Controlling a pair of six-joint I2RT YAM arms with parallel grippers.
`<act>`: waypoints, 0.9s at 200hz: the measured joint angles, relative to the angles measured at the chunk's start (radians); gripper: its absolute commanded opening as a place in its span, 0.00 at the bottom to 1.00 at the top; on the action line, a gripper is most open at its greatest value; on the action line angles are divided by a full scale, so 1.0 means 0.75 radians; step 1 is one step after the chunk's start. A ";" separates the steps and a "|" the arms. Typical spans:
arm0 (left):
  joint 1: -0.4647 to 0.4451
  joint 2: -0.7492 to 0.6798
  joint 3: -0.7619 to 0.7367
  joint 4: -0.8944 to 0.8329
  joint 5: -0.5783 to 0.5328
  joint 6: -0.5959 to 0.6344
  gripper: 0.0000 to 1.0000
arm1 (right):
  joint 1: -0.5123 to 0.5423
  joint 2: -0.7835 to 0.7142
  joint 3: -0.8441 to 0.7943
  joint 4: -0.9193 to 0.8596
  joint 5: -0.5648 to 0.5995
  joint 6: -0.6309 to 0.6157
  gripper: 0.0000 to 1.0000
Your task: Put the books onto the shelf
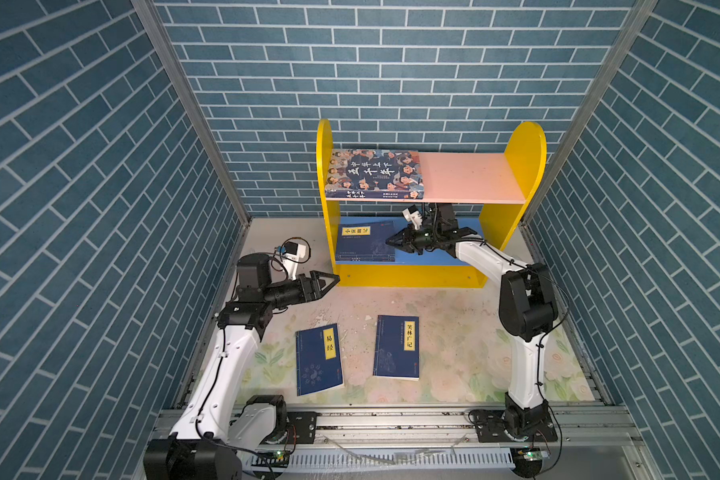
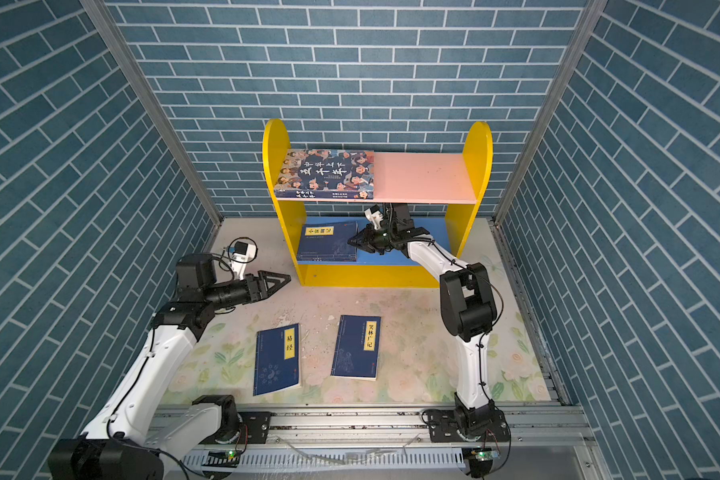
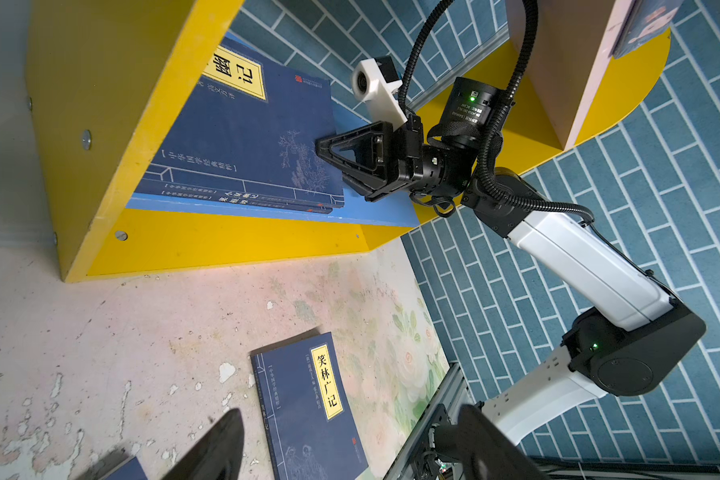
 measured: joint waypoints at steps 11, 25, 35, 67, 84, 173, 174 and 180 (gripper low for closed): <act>0.000 0.000 0.000 0.000 0.000 0.000 0.82 | 0.000 -0.001 -0.014 0.012 0.003 0.001 0.00; 0.000 0.000 -0.001 0.000 0.000 -0.001 0.82 | 0.000 -0.001 -0.028 0.028 0.007 0.001 0.00; 0.000 0.000 -0.001 0.001 0.000 -0.002 0.82 | 0.000 -0.001 -0.032 0.034 0.007 0.001 0.00; 0.000 -0.001 -0.001 0.001 0.000 -0.009 0.82 | 0.001 -0.003 -0.038 0.044 0.009 0.001 0.03; 0.000 -0.003 -0.001 0.001 0.000 -0.010 0.82 | 0.001 -0.005 -0.042 0.049 0.009 0.001 0.17; 0.000 -0.012 -0.013 0.005 -0.001 -0.012 0.82 | 0.003 -0.080 -0.102 0.062 0.101 -0.013 0.45; 0.001 -0.012 -0.014 0.004 -0.002 -0.011 0.82 | 0.003 -0.081 -0.103 0.061 0.102 -0.012 0.45; 0.001 -0.012 -0.014 0.003 -0.004 -0.009 0.82 | 0.003 -0.087 -0.109 0.064 0.107 -0.013 0.46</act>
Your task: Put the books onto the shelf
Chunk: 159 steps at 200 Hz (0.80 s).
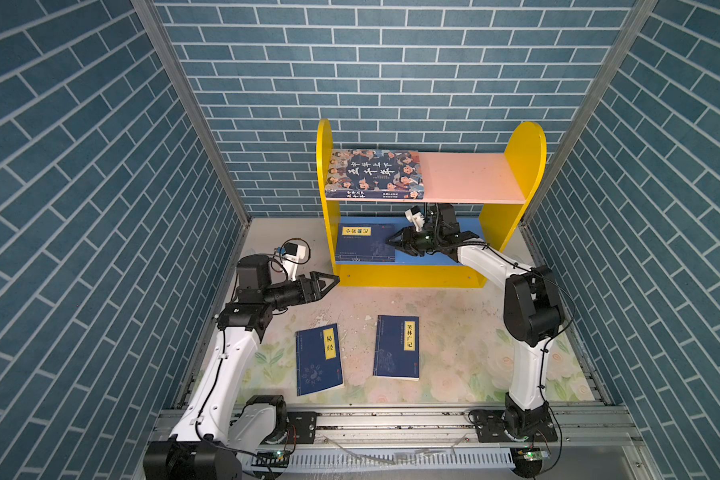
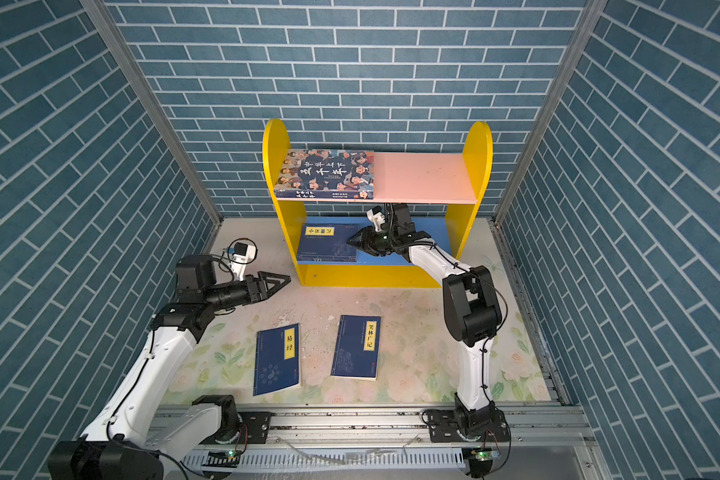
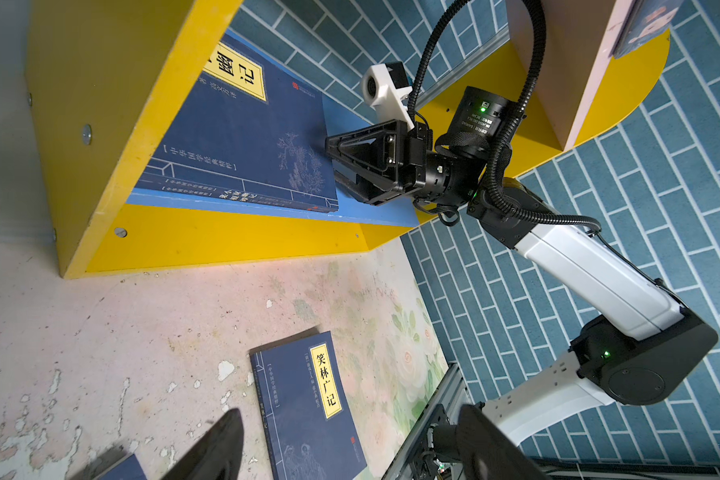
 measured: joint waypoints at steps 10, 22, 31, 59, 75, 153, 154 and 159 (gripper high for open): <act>0.000 -0.001 0.000 -0.003 -0.009 0.007 0.82 | -0.001 -0.011 -0.012 0.003 0.011 0.000 0.47; 0.001 -0.004 0.001 -0.012 -0.028 0.022 0.82 | -0.001 -0.025 -0.027 0.005 0.026 0.001 0.48; 0.001 -0.006 0.001 -0.023 -0.047 0.037 0.82 | -0.001 -0.035 -0.037 0.006 0.037 0.000 0.48; 0.002 -0.009 0.001 -0.075 -0.121 0.096 0.82 | -0.012 -0.058 -0.082 0.018 0.072 0.001 0.49; 0.002 -0.012 0.005 -0.113 -0.186 0.135 0.82 | -0.022 -0.075 -0.125 0.055 0.079 0.006 0.49; 0.002 0.001 -0.014 -0.156 -0.415 0.135 0.82 | -0.057 -0.367 -0.479 0.145 0.105 0.050 0.50; 0.002 0.002 -0.015 -0.156 -0.415 0.135 0.82 | -0.057 -0.375 -0.486 0.146 0.106 0.051 0.50; 0.002 0.006 -0.022 -0.149 -0.414 0.125 0.82 | -0.057 -0.397 -0.512 0.149 0.106 0.051 0.50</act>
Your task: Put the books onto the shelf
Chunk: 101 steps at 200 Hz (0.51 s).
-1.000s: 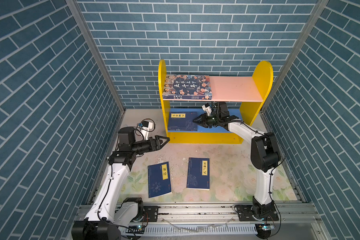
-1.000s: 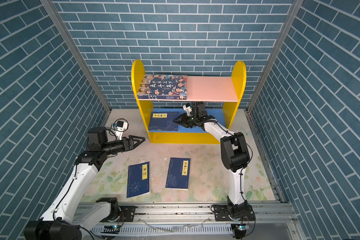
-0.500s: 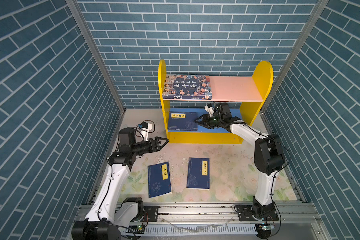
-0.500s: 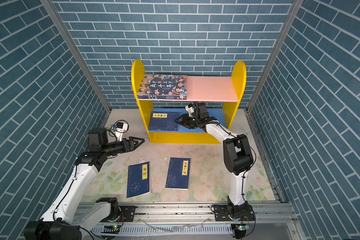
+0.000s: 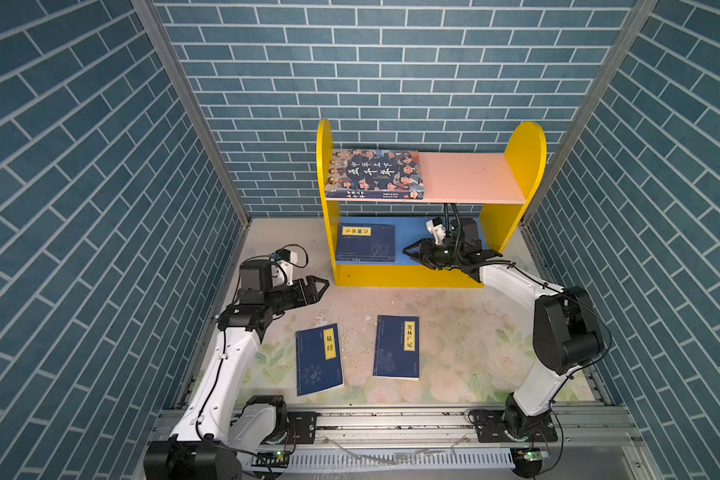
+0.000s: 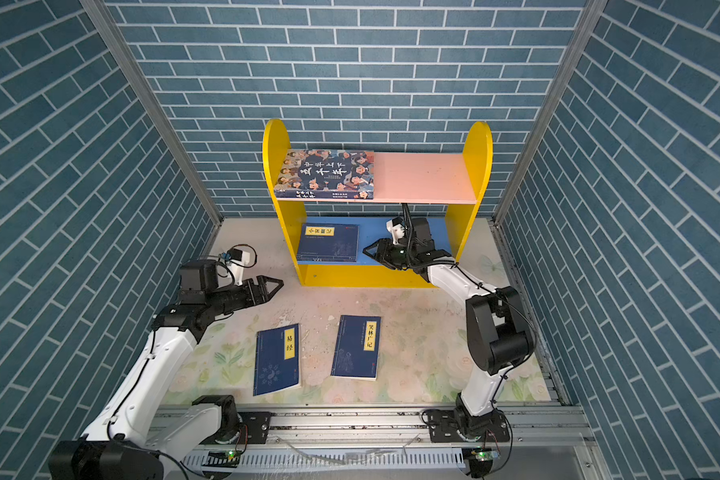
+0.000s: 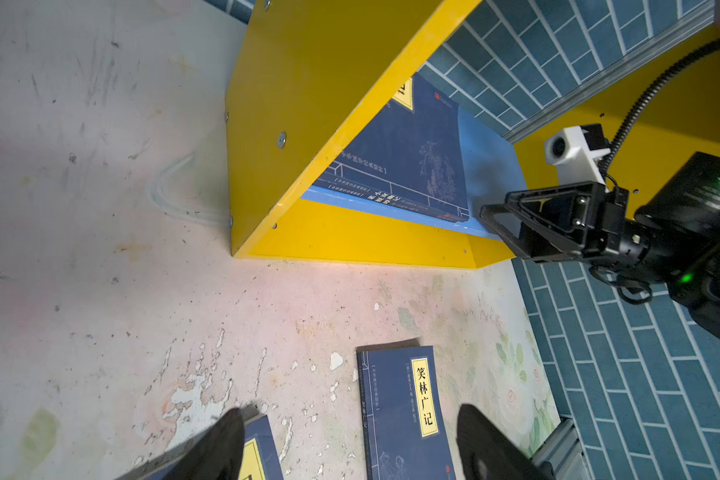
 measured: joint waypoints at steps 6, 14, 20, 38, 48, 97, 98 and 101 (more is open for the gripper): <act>0.000 0.005 -0.010 0.009 0.003 -0.012 0.82 | 0.000 -0.030 -0.032 -0.001 0.002 0.000 0.50; 0.000 0.009 -0.022 0.023 0.007 -0.027 0.81 | 0.000 -0.068 -0.072 -0.003 0.002 0.000 0.50; 0.000 0.013 -0.033 0.034 0.009 -0.042 0.81 | 0.000 -0.099 -0.103 -0.006 0.003 0.001 0.50; 0.000 0.028 -0.069 0.067 0.019 -0.089 0.81 | 0.002 -0.196 -0.190 -0.027 0.007 0.003 0.49; 0.000 0.039 -0.092 0.089 0.033 -0.116 0.81 | 0.006 -0.264 -0.242 -0.051 0.013 0.002 0.49; -0.019 0.115 -0.151 0.182 0.093 -0.201 0.81 | 0.076 -0.731 -0.438 -0.311 0.126 -0.038 0.52; -0.020 0.117 -0.152 0.184 0.093 -0.201 0.81 | 0.078 -0.739 -0.441 -0.314 0.129 -0.038 0.52; -0.023 0.121 -0.154 0.186 0.096 -0.201 0.81 | 0.089 -0.774 -0.456 -0.336 0.140 -0.043 0.53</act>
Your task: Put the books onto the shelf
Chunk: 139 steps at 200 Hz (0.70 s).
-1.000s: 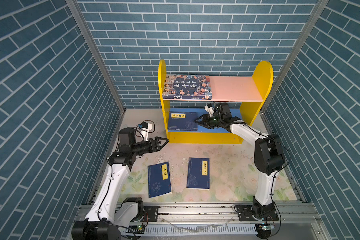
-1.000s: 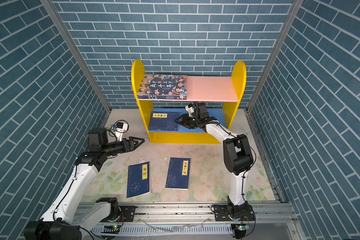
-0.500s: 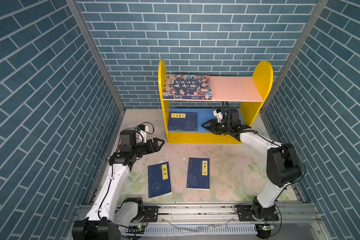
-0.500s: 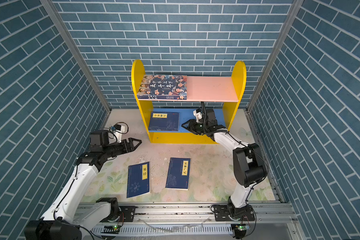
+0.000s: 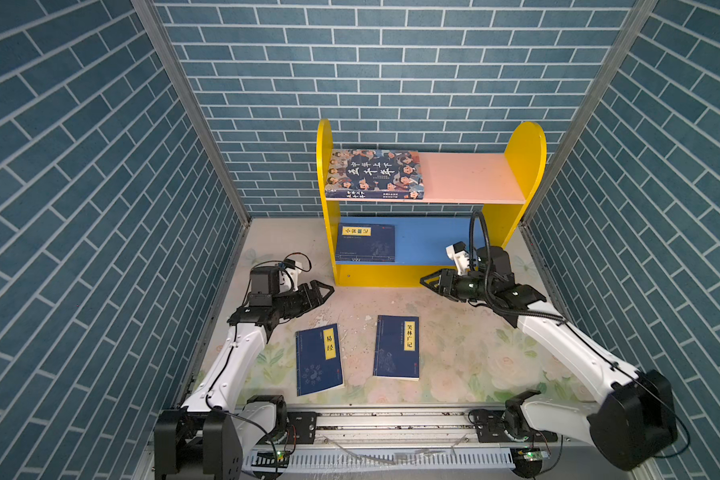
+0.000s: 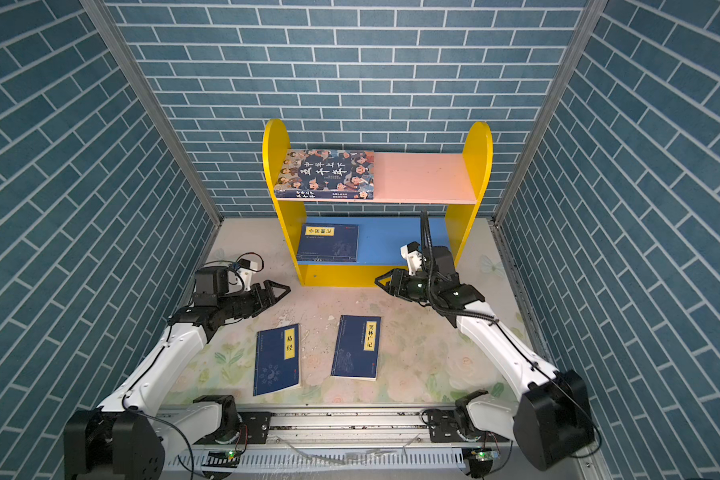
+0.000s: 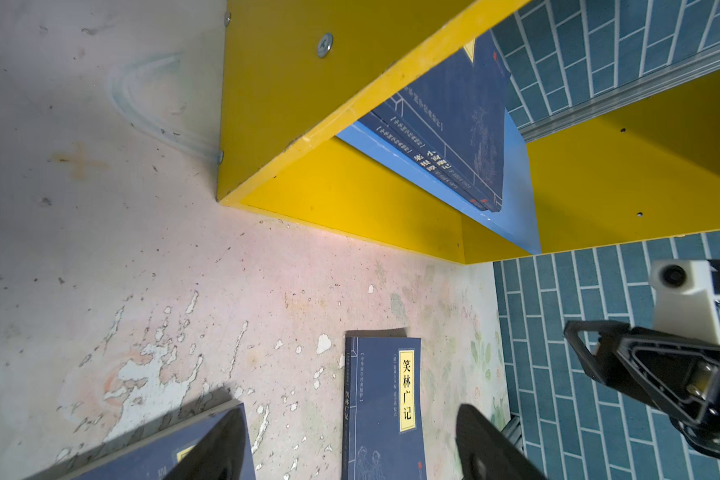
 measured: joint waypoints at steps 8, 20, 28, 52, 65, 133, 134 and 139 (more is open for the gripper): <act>-0.013 0.016 -0.006 0.009 0.007 -0.004 0.81 | 0.027 -0.080 -0.036 -0.048 0.022 -0.004 0.53; -0.035 0.043 -0.010 0.022 0.015 -0.005 0.81 | 0.067 -0.186 -0.104 -0.097 0.054 0.001 0.53; -0.052 0.061 -0.013 0.031 0.021 -0.005 0.81 | 0.090 -0.244 -0.157 -0.121 0.073 0.007 0.53; -0.117 0.120 -0.013 0.050 0.035 -0.005 0.80 | 0.136 -0.363 -0.335 -0.165 0.130 0.070 0.51; -0.138 0.148 -0.013 0.056 0.035 -0.004 0.79 | 0.155 -0.394 -0.396 -0.185 0.168 0.108 0.49; -0.126 0.213 0.273 -0.107 -0.192 0.199 0.73 | 0.181 -0.213 -0.336 0.023 0.262 0.168 0.31; -0.125 0.213 0.278 -0.107 -0.196 0.205 0.73 | 0.181 -0.209 -0.334 0.025 0.262 0.168 0.31; -0.122 0.213 0.297 -0.111 -0.209 0.232 0.73 | 0.181 -0.178 -0.317 0.040 0.269 0.167 0.31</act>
